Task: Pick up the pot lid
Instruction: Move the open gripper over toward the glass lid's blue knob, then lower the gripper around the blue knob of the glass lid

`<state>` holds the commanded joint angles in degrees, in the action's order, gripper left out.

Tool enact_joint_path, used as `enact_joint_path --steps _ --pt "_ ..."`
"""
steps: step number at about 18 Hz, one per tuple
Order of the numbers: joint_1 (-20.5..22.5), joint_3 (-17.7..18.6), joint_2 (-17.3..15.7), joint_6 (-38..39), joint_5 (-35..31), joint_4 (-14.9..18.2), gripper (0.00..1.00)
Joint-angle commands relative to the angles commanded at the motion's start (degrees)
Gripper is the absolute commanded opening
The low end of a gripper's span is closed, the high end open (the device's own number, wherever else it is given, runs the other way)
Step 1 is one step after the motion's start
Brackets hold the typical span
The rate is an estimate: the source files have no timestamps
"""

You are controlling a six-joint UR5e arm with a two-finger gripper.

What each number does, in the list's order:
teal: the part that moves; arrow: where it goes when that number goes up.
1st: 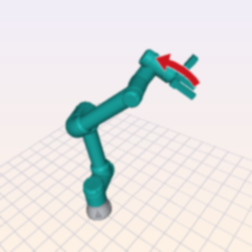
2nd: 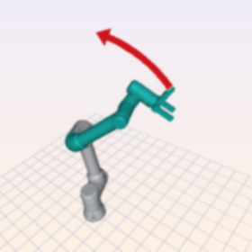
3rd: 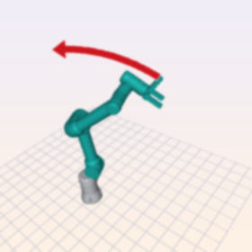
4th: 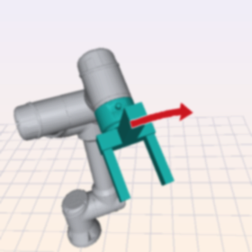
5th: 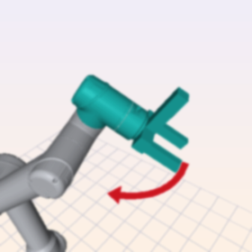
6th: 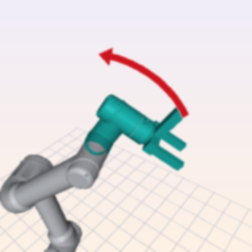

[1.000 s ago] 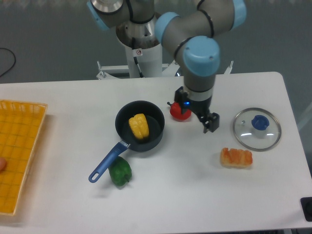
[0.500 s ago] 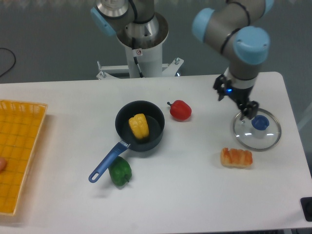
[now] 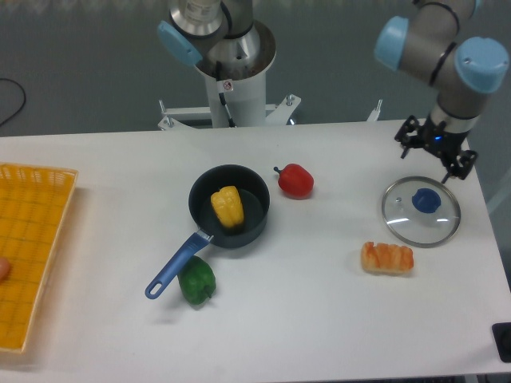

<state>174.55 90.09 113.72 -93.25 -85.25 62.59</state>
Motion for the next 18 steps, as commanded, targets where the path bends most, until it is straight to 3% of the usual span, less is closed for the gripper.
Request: enact_joint_path --steps 4,18 --pt "-0.79 -1.50 3.16 -0.70 -0.61 -5.10 1.00" --pt "-4.04 -1.06 5.72 -0.88 -5.09 -5.81 1.00"
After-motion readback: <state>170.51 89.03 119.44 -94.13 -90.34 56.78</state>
